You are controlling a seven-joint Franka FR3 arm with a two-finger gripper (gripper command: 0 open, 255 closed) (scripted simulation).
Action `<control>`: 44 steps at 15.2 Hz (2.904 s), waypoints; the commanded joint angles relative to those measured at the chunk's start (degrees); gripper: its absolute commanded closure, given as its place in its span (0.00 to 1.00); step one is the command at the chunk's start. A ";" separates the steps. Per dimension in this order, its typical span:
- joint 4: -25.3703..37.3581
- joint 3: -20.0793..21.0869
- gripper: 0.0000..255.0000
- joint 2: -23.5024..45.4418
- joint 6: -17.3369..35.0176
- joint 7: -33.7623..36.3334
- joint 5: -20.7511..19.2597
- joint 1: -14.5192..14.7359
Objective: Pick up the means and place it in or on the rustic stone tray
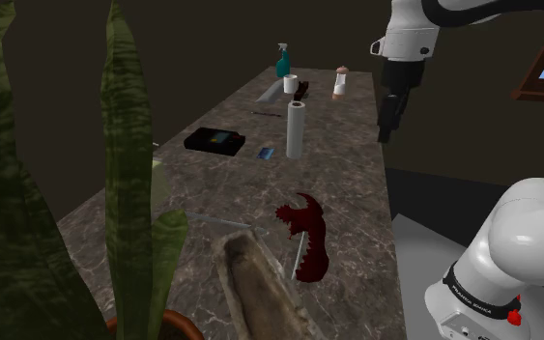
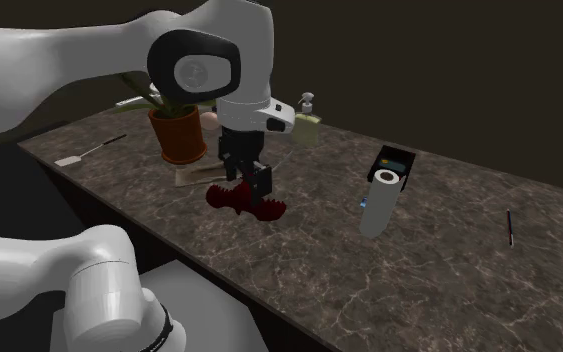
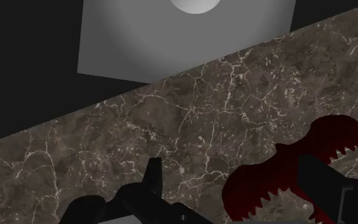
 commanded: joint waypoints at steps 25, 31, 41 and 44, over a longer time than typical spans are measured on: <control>17.86 16.90 0.00 42.66 26.47 11.41 -1.11 8.36; 28.16 19.02 0.00 55.33 28.30 15.36 -6.25 11.50; 32.10 19.07 0.00 63.79 32.31 17.61 -9.87 14.04; 31.49 18.98 0.00 64.27 33.36 17.75 -10.09 14.09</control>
